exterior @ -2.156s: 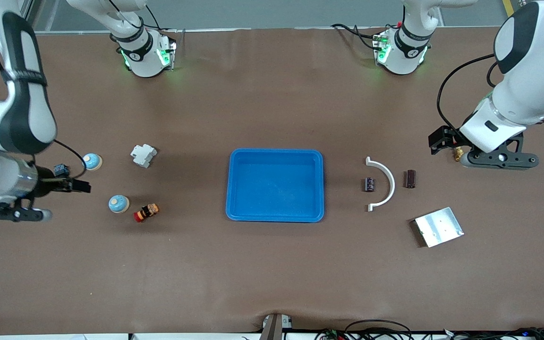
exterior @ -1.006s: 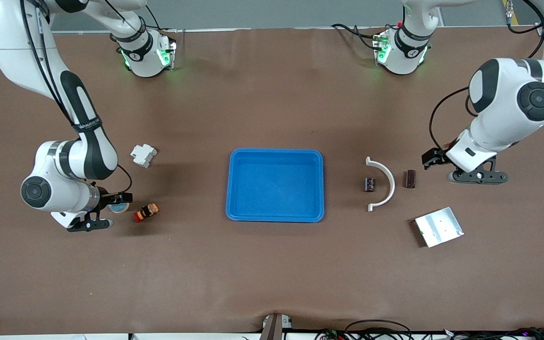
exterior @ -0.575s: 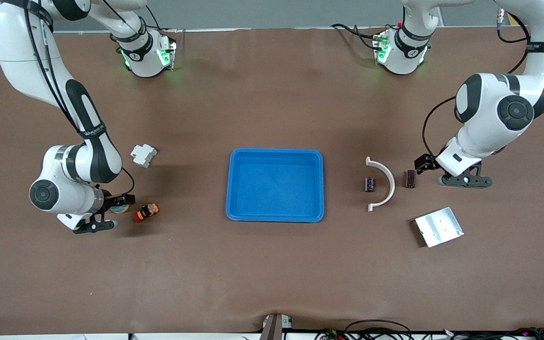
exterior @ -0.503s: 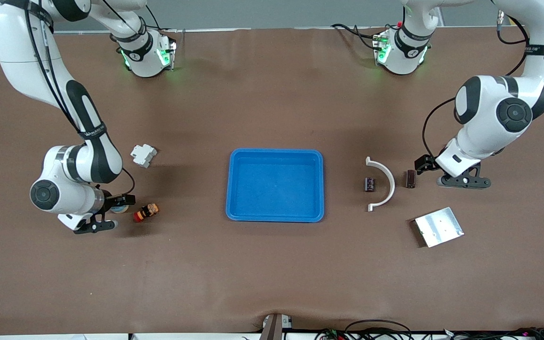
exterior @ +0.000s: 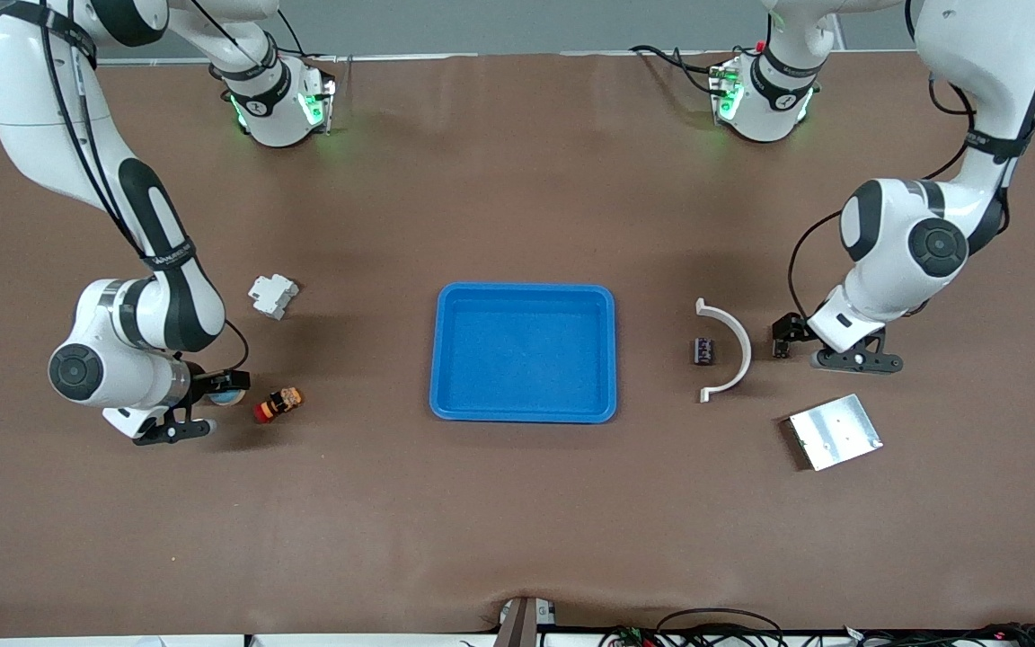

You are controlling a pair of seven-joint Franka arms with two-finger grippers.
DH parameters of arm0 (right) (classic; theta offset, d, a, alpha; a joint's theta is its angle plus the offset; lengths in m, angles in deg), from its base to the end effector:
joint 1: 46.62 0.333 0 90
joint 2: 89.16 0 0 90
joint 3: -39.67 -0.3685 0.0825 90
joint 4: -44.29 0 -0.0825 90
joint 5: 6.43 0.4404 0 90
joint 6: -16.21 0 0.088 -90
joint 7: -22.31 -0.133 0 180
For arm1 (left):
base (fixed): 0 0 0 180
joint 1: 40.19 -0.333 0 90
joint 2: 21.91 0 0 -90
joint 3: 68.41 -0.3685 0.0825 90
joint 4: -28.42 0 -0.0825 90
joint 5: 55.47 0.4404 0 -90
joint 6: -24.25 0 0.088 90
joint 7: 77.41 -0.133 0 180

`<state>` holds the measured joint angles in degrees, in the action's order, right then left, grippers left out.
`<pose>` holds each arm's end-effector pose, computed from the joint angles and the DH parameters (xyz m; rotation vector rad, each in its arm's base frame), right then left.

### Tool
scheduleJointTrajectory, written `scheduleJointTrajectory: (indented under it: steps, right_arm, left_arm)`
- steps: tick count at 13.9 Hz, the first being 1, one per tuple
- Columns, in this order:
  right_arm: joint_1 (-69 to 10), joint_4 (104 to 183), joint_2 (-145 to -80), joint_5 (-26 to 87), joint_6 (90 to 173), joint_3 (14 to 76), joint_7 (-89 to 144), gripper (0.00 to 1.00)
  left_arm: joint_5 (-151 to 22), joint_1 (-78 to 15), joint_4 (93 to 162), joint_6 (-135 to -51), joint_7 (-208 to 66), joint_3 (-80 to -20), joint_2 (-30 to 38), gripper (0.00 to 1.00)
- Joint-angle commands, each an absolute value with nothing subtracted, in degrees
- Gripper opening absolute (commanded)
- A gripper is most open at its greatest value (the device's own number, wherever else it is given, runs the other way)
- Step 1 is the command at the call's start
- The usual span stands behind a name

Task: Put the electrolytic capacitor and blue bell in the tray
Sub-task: 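Grasp the blue bell with the right gripper while the left gripper grasps the capacitor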

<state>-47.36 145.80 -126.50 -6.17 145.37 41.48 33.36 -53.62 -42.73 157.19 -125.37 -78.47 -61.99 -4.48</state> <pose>0.7048 -0.0301 0.1529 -3.1178 -0.2343 0.2657 0.5972 -0.0417 0.2134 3.1179 -0.1676 0.0961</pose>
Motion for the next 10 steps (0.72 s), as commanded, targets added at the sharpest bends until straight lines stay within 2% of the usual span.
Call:
scheduleJointTrajectory:
  steps: [1,4,5,10]
  right_arm:
    - [-48.29,147.11,-126.87,-7.04,148.3,40.81,33.91,1.0]
    - [-47.77,147.3,-126.78,-6.95,148.75,40.72,33.83,1.0]
    - [-47.76,147.29,-126.78,-6.95,148.58,40.72,33.83,0.96]
    - [-47.59,147.29,-126.52,-6.78,148.05,40.64,33.65,0.54]
  left_arm:
    - [-52.48,-43.26,159.46,-129.72,-78.99,-61.55,-3.29,1.0]
    - [-52.48,-43.18,161.65,-132.89,-78.99,-61.55,-2.58,1.0]
    - [-52.48,-43.17,162.44,-134.12,-78.99,-61.55,-2.49,1.0]
    - [-52.48,-43.17,163.33,-137.2,-79.17,-61.64,-0.73,1.0]
